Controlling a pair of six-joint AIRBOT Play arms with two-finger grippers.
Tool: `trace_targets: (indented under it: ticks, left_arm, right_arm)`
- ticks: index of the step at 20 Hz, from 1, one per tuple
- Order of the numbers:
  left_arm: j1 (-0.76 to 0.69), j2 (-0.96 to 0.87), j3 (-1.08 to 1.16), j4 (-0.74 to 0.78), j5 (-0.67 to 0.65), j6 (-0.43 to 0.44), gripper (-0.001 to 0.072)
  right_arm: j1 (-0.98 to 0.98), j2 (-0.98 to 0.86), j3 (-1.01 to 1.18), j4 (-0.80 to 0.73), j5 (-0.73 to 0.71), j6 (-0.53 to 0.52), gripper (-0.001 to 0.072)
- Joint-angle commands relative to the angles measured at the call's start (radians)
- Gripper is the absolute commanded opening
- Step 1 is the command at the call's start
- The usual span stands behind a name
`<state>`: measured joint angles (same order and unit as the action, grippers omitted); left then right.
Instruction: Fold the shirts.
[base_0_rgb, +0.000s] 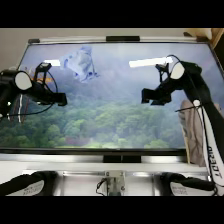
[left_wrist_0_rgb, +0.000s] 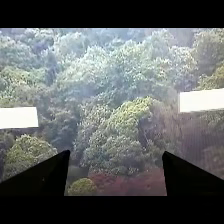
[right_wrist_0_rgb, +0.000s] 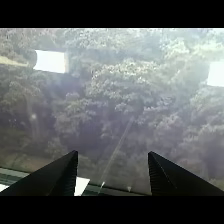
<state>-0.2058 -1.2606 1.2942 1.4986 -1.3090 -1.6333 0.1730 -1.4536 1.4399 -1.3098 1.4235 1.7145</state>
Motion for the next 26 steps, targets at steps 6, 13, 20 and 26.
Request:
trace_targets:
  ticks: [6,13,20,26]
  left_arm:
    - [0.001,-0.001,0.0,0.0,0.0,0.0,0.0716]
    - [0.001,-0.001,0.0,0.0,0.0,0.0,0.0716]
    - [-0.002,-0.051,-0.001,-0.097,0.339,-0.005,0.0716]
    - [0.015,-0.344,0.219,-0.2,0.509,-0.03,0.0633]
  right_arm:
    - [0.0,0.0,0.001,0.0,0.0,0.0,0.0549]
    - [0.0,0.0,0.001,0.0,0.0,0.0,0.0549]
    - [0.0,0.0,0.001,0.01,-0.008,-0.01,0.0549]
    - [0.0,0.0,0.001,0.006,-0.092,-0.01,0.0549]
